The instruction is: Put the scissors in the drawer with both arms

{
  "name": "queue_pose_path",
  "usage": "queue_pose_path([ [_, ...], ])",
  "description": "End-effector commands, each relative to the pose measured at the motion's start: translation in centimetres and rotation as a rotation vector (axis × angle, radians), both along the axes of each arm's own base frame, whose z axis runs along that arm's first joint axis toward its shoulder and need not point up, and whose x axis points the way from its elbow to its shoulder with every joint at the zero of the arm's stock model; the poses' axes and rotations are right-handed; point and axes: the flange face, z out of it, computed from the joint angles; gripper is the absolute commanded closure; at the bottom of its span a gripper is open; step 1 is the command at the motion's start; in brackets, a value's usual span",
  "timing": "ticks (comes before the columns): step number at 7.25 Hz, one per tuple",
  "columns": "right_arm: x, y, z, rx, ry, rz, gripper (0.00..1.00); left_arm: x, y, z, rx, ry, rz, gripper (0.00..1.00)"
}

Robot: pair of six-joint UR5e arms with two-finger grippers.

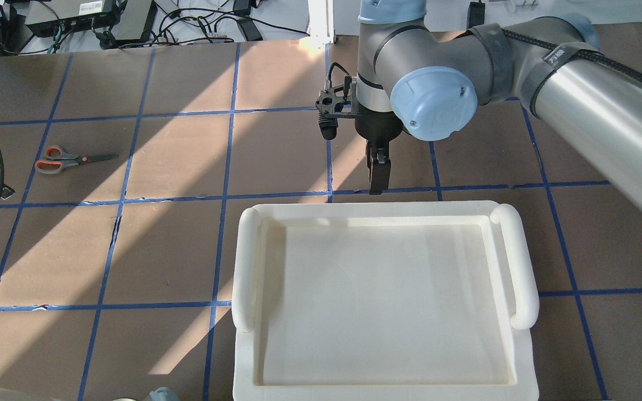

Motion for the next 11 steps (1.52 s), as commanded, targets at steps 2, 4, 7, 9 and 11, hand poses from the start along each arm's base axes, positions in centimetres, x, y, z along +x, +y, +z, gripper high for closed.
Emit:
queue_pose_path([
  [2,1.6,1.0,-0.5,0.024,0.008,0.025,0.00,1.6,-2.0,-3.7,-0.019,-0.005,-0.192,0.00],
  [4,1.4,1.7,-1.4,0.093,0.027,0.025,0.00,2.2,-2.9,-5.9,-0.026,0.002,-0.263,0.00],
  [7,1.3,2.3,-1.8,0.139,0.039,0.025,0.00,3.7,-5.0,-8.3,-0.110,-0.074,-0.398,0.00],
  [9,1.3,2.2,-2.4,0.144,0.039,0.029,0.00,3.9,-5.6,-10.4,-0.109,-0.066,-0.436,0.00],
  [11,1.3,2.0,-3.3,0.158,0.044,0.030,0.00,3.1,-6.5,-12.4,-0.114,-0.027,-0.492,0.00],
])
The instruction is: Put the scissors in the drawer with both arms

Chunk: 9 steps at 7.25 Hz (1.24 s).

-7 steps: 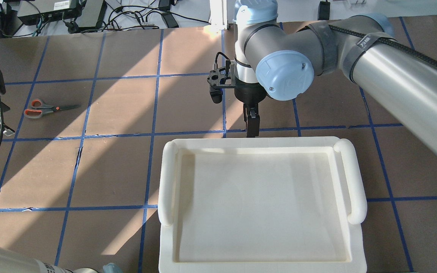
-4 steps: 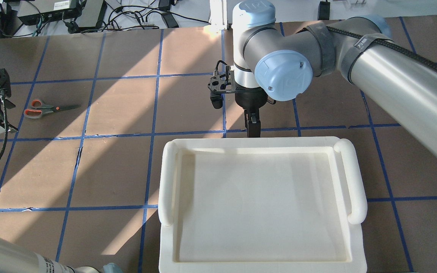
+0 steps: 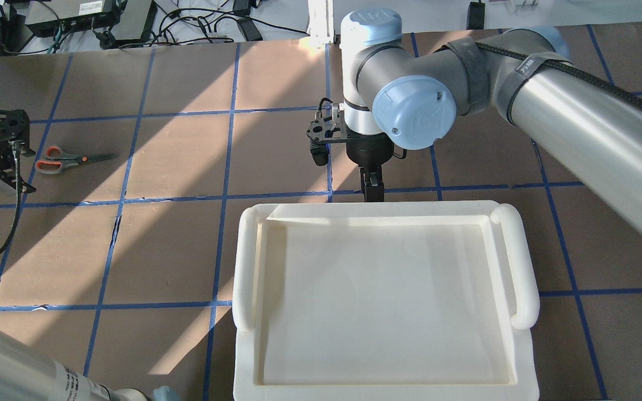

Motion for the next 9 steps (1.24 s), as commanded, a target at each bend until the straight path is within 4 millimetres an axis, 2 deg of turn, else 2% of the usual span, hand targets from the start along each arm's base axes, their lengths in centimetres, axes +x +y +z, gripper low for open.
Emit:
queue_pose_path([
  [1,0.0,-0.1,-0.5,0.007,0.003,0.001,0.00,-0.3,-1.4,-1.7,-0.007,0.032,-0.060,0.00],
  [3,0.1,-0.2,-0.8,0.012,0.002,0.001,0.00,-0.7,-3.5,-2.1,-0.027,0.038,-0.140,0.00],
  [4,0.2,-0.2,-0.9,0.012,0.001,0.006,0.00,-2.0,-4.3,-2.3,-0.031,0.043,-0.164,0.02],
  [5,0.1,-0.4,-1.2,0.013,0.001,0.009,0.00,-2.7,-4.9,-3.4,-0.040,0.079,-0.188,0.03],
  [7,0.2,-0.7,-1.9,0.012,0.000,0.007,0.00,-1.9,-6.0,-4.0,-0.057,0.061,-0.264,0.04],
  [9,0.2,-0.8,-1.9,0.009,0.000,0.008,0.00,-1.7,-6.3,-5.5,-0.048,0.066,-0.268,0.04],
])
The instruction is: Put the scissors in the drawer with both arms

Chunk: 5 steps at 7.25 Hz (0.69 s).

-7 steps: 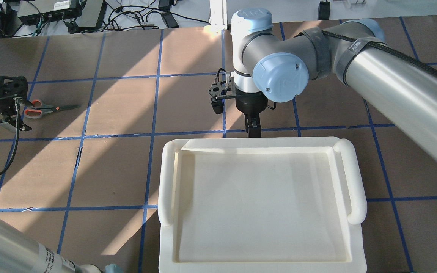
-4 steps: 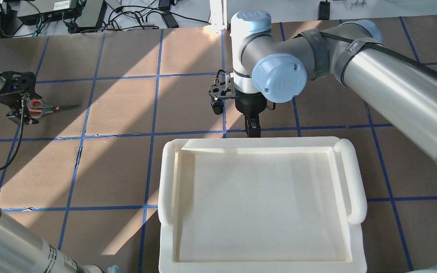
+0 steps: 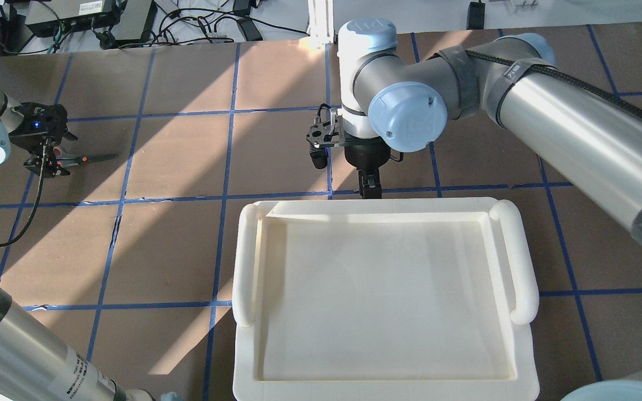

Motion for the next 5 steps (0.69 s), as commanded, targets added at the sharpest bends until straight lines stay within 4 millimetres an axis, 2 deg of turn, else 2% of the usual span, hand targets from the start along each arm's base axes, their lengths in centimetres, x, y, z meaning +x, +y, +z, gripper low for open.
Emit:
queue_pose_path([
  [1,0.31,-0.62,0.35,-0.041,-0.017,0.005,0.00,0.18,-0.24,-1.69,0.016,0.006,-0.007,0.05],
  [2,0.28,-0.84,0.48,-0.047,-0.019,0.006,0.00,0.40,-0.33,-2.03,0.013,0.000,-0.004,0.06],
  [3,0.31,-0.94,0.62,-0.052,-0.021,0.006,0.00,0.43,-0.33,-2.43,0.018,0.000,-0.003,0.14],
  [5,0.23,-1.29,1.01,-0.071,-0.032,0.022,0.00,0.46,-0.31,-2.44,0.020,-0.003,-0.003,0.17],
])
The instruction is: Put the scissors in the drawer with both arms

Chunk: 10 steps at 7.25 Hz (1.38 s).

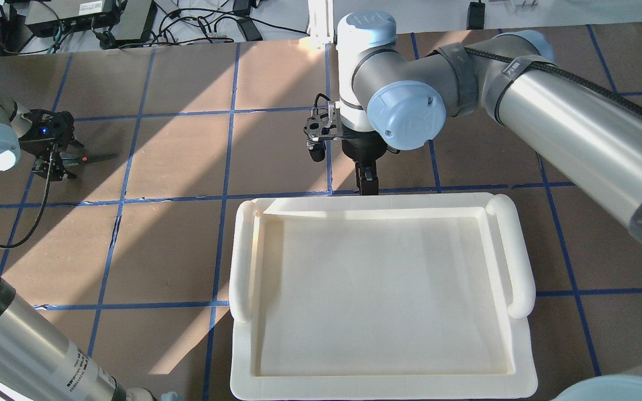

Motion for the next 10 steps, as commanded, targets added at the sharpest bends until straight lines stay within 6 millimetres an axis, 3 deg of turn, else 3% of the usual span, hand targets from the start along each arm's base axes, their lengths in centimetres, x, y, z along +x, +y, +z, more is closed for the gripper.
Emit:
queue_pose_path([
  [1,0.0,-1.1,1.3,-0.034,-0.016,0.021,0.00,0.1,0.1,-0.1,0.006,-0.009,0.001,0.18],
  [4,-0.2,-2.2,1.0,-0.039,-0.019,0.028,0.00,0.3,0.1,0.0,0.013,-0.023,0.002,0.23],
  [5,-0.2,-2.3,0.9,-0.039,-0.020,0.030,0.00,0.3,0.1,0.0,0.011,-0.023,0.000,0.40],
  [6,-0.2,-2.6,0.7,-0.046,-0.023,0.029,0.00,0.3,0.1,0.2,0.009,-0.026,0.000,0.75],
  [7,-0.2,-2.7,0.6,-0.052,-0.024,0.033,0.00,0.2,0.2,0.4,0.007,-0.025,0.002,1.00],
  [10,-0.6,-5.4,1.0,-0.089,-0.036,0.019,0.00,-0.1,0.0,1.5,-0.013,-0.027,-0.006,1.00],
])
